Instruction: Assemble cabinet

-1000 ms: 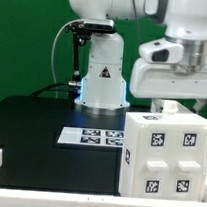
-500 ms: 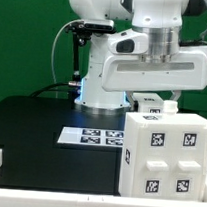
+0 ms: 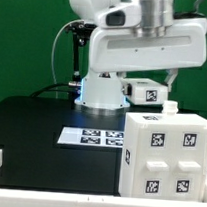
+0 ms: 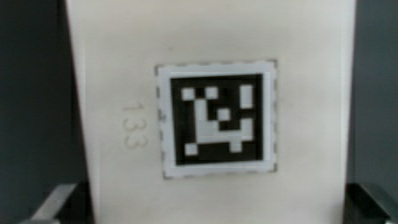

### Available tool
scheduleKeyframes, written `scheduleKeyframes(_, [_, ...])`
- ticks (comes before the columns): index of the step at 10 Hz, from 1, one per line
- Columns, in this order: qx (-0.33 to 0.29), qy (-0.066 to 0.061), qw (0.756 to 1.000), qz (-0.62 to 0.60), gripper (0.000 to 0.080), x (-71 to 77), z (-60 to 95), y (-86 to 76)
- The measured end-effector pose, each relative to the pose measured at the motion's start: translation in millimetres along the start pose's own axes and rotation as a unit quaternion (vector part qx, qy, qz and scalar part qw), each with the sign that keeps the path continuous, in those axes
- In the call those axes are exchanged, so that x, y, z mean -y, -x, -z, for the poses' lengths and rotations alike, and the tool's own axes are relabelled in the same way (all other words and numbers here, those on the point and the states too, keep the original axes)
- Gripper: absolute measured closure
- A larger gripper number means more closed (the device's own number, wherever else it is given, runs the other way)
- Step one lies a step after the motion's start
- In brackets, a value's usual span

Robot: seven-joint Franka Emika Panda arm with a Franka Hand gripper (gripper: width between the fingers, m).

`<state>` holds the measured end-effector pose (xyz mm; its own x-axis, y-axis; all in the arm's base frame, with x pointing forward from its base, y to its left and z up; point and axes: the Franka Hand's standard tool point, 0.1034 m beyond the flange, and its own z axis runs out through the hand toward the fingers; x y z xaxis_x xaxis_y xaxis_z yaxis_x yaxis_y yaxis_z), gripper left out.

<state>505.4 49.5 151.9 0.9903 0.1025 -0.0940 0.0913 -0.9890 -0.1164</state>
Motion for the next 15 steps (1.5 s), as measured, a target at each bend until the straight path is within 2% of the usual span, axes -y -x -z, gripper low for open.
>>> scheduleKeyframes(1, [0.018,0.003,1.0,-0.022,0.0241,13.8,4.9,-0.1])
scheduleKeyframes(4, [0.02,0.004,1.0,-0.006,0.0241,9.0,3.4,0.0])
scheduleKeyframes(5, [0.033,0.015,0.999,0.01,0.0241,5.7,19.2,-5.6])
scheduleKeyframes(7, [0.029,0.009,0.999,0.013,0.0241,6.3,56.5,-43.5])
scheduleKeyframes(8, [0.019,0.007,1.0,0.014,0.0241,6.6,64.9,-61.1])
scheduleKeyframes(12, [0.018,0.007,1.0,0.018,0.0241,5.7,60.4,-63.6])
scheduleKeyframes(14, [-0.007,0.003,1.0,0.027,0.0241,4.6,67.7,-111.2])
scheduleKeyframes(15, [-0.018,0.004,0.999,0.03,0.0241,8.5,70.5,-123.3])
